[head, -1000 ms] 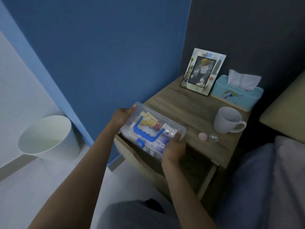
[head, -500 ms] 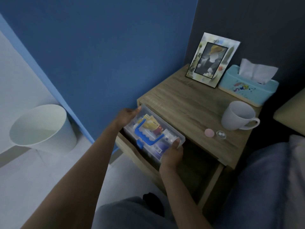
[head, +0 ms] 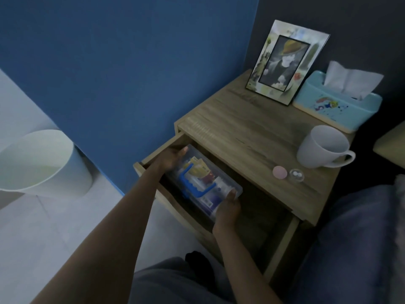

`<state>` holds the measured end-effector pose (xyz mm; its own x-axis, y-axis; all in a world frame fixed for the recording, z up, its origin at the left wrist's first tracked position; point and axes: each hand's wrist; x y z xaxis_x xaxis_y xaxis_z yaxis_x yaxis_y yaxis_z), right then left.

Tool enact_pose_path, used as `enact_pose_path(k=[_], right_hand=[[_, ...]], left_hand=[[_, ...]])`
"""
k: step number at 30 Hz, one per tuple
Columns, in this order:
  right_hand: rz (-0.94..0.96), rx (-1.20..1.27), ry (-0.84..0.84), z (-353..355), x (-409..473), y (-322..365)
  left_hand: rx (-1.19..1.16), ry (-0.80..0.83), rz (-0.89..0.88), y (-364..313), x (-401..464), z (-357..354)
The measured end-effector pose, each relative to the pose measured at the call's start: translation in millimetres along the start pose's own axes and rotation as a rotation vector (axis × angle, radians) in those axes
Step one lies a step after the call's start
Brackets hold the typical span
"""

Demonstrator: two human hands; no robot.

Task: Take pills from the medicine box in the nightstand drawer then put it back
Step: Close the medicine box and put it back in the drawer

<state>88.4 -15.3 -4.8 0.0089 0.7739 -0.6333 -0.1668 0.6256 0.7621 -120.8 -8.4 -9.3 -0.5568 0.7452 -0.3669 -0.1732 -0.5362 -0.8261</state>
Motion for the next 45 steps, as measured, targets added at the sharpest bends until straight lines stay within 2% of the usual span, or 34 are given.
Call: enact_pose_path(k=[4, 15, 18, 20, 25, 27, 29, 32, 35, 40, 45], right_hand=[[-0.027, -0.009, 0.002, -1, 6, -5], [-0.064, -0.048, 0.024, 5, 10, -6], [-0.031, -0.115, 0.048, 11, 6, -1], [0.067, -0.208, 0.072, 20, -5, 6], [0.655, -0.601, 0.172, 49, -25, 41], [0.878, -0.829, 0.124, 50, -9, 63], [1.006, -1.111, 0.118, 48, 14, 83], [1.009, -1.4, 0.179, 46, 45, 98], [0.955, -1.54, 0.268, 48, 62, 101], [0.933, -1.562, 0.304, 51, 68, 101], [0.95, -1.58, 0.35, 54, 72, 103]], left_hand=[[0.001, -0.017, 0.008, 5, 2, -3], [-0.033, 0.094, 0.115, 9, 3, -8], [-0.008, 0.046, 0.12, 4, 0, -11], [-0.026, -0.066, 0.059, -3, -10, -13], [0.022, -0.43, -0.213, -16, -64, -12], [0.012, -0.559, -0.18, -14, -84, -15], [-0.083, -0.628, -0.04, -13, -102, -22], [-0.286, -0.653, 0.124, -7, -118, -36], [-0.437, -0.615, 0.181, -4, -120, -43], [-0.502, -0.648, 0.114, -11, -117, -52], [-0.55, -0.577, 0.031, -17, -101, -63]])
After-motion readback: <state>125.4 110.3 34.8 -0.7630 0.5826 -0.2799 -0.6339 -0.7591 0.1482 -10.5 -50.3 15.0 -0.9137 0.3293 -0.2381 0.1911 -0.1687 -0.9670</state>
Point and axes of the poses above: each hand's wrist, its own x-axis towards the middle knuckle, its own z-axis out of the back of the hand, y = z × x, and after that the axes turned 13 degrees about -x, right-handed
